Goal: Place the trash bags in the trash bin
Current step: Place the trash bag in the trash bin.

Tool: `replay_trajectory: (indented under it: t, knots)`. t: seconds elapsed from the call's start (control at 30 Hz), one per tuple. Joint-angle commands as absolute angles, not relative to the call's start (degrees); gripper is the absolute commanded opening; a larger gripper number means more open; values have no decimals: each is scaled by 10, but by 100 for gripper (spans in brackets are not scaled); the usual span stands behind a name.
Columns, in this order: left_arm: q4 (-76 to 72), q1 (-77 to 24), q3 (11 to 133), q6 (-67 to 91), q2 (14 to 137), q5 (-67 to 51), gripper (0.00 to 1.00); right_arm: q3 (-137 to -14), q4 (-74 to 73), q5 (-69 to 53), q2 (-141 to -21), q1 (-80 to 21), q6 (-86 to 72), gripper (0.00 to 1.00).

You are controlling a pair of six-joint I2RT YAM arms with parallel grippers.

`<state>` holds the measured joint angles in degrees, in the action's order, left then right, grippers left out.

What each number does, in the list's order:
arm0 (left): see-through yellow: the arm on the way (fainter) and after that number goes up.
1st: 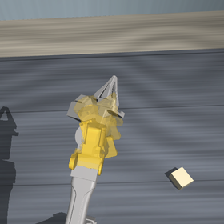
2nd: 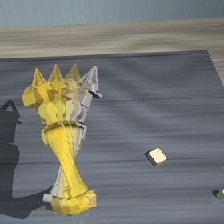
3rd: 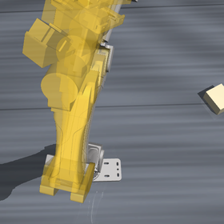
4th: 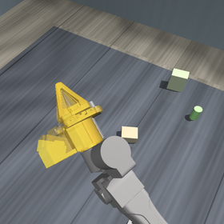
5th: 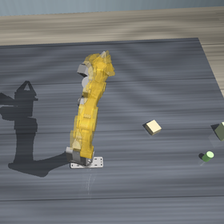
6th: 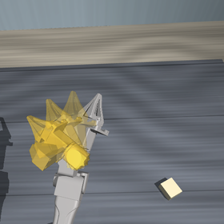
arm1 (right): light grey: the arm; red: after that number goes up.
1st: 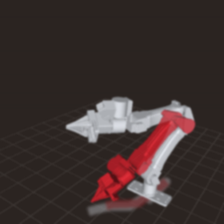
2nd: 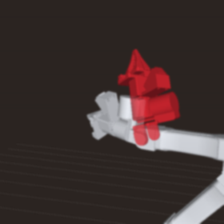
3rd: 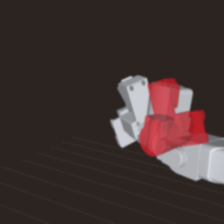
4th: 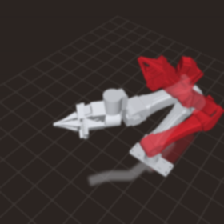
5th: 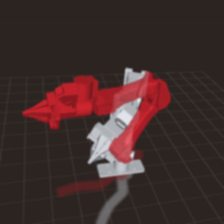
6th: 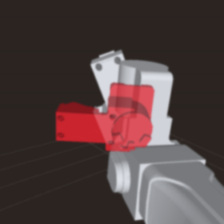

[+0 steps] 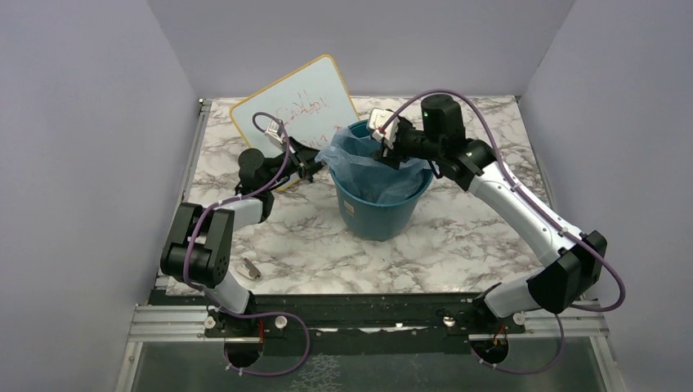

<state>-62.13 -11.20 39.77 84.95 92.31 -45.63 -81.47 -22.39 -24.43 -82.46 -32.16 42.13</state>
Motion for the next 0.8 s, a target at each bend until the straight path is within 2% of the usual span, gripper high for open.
replay_trajectory:
  t: [0.0, 0.37, 0.43, 0.53, 0.63, 0.67, 0.77]
  knots:
    - [-602, -110, 415, 824, 899, -474, 0, -809, -194, -211, -825, -326, 493, 64]
    - [-562, -110, 433, 797, 895, -491, 0, -803, -148, -256, -859, -336, 483, 61]
    - [-556, -110, 438, 793, 895, -495, 0, -819, -164, -265, -876, -336, 483, 56]
    - [-551, -110, 441, 788, 894, -500, 0, -826, -165, -245, -888, -336, 478, 41]
    - [-542, -110, 444, 781, 891, -503, 0, -831, -163, -234, -882, -336, 471, 8]
    - [-538, -110, 445, 779, 891, -503, 0, -832, -162, -234, -877, -336, 466, 2]
    - [-531, -110, 451, 773, 892, -504, 0, -826, -145, -225, -860, -336, 443, 1]
